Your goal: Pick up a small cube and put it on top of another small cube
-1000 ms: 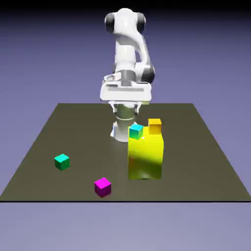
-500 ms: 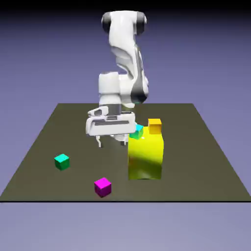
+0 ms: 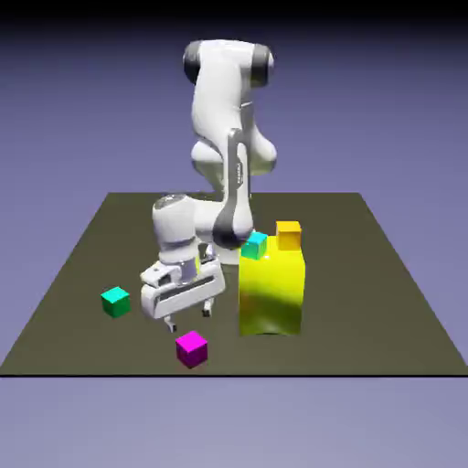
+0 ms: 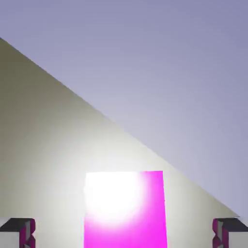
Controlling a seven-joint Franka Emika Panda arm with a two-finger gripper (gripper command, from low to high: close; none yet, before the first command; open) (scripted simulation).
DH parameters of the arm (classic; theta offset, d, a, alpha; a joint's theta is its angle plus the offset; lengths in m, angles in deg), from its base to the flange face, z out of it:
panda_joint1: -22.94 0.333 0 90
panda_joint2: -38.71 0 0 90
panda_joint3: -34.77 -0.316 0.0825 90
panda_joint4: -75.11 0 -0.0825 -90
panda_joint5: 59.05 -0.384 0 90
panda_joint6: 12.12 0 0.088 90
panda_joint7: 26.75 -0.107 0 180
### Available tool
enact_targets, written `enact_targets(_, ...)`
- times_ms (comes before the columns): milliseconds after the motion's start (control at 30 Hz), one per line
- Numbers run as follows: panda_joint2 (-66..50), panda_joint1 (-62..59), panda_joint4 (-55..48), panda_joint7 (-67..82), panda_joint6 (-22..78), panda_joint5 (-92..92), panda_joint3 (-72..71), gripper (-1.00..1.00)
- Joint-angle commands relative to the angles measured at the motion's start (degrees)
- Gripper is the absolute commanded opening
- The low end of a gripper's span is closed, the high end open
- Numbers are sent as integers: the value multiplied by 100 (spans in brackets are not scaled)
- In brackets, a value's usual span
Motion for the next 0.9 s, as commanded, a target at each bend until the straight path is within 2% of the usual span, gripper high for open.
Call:
enact_targets(0,-207,-84,-93,165,-114,-193,-132,0)
enact_targets(167,-1178,-476,-530,939,-648,-1095,-752,0)
enact_targets(200,-1178,-477,-530,939,-648,-1095,-752,-100)
enact_targets(433,0,0,0,0,0,0,0,-100)
enact_targets(500,58,24,-108,-145,153,-70,-191,-100)
enact_targets(633,803,571,-249,79,1131,276,-443,-100)
enact_targets(867,2256,1735,-21,1365,2637,1457,-40,-100)
